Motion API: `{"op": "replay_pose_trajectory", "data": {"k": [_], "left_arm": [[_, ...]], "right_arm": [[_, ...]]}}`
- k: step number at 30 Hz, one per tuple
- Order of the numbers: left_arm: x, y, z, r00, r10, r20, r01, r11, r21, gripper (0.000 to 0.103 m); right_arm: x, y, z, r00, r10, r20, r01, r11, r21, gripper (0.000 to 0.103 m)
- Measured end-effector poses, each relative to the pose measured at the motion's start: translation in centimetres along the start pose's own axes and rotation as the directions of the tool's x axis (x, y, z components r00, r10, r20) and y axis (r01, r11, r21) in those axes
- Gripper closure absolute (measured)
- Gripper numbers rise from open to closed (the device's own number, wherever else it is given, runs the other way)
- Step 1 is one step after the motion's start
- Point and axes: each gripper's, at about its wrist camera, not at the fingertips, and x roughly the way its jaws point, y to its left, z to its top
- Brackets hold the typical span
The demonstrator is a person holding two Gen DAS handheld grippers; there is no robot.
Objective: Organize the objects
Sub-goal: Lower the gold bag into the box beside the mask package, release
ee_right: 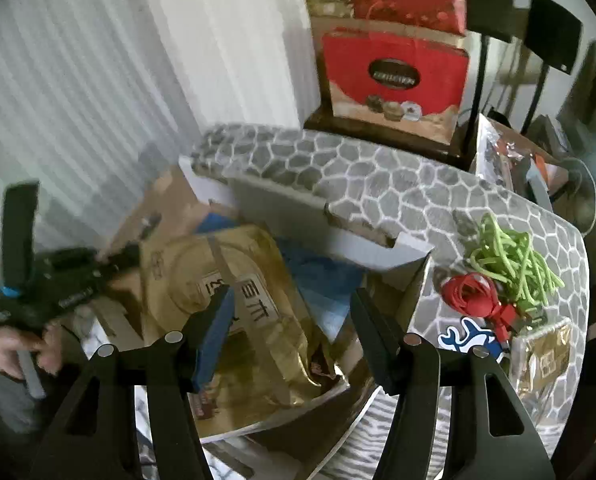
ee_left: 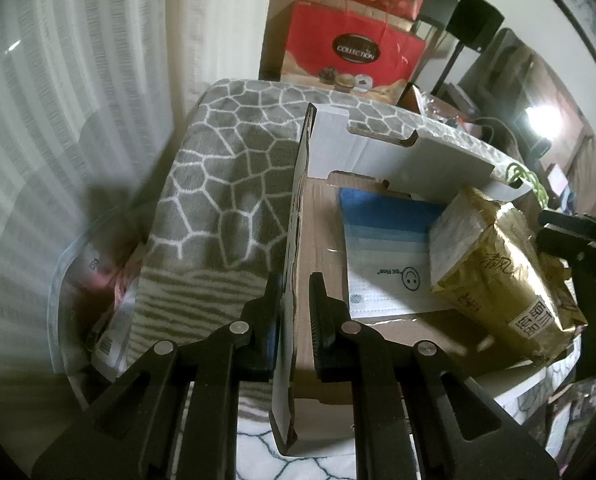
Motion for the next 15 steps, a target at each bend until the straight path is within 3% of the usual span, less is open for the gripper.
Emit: {"op": "replay_pose_trajectory", "data": {"k": [6,8,9,10,15], "left_arm": [[0.0,0.0,0.0,1.0,-0.001,0.0,0.001,1.0,-0.001,0.092],[0.0,0.0,0.0,1.0,-0.001,0.0,0.001,1.0,-0.001,0.092],[0.0,0.0,0.0,1.0,0.0,0.0,0.0,1.0,-0.001,0.092],[0.0,0.0,0.0,1.0,0.0,0.0,0.0,1.0,-0.001,0.092],[0.0,-0.1,0.0,1.0,0.0,0.0,0.0,1.0,-0.002,0.092]], "right_arm": [[2.4,0.6,0.2,0.996,-0.052,-0.071,0.046,0.995,-0.085,0.043],[2.9,0.5,0.2,0.995,-0.05,-0.087,0.042,0.995,-0.089,0.061],[3.2,0.4,0.3,0.995,-0.034,-0.099,0.026,0.997,-0.077,0.083],[3.4,0.3,0.3,0.994,-0.019,-0.106,0.013,0.998,-0.06,0.093],[2.7,-0.9,0.4,0.998,0.021,-0.063,-0.016,0.997,0.074,0.096]]}}
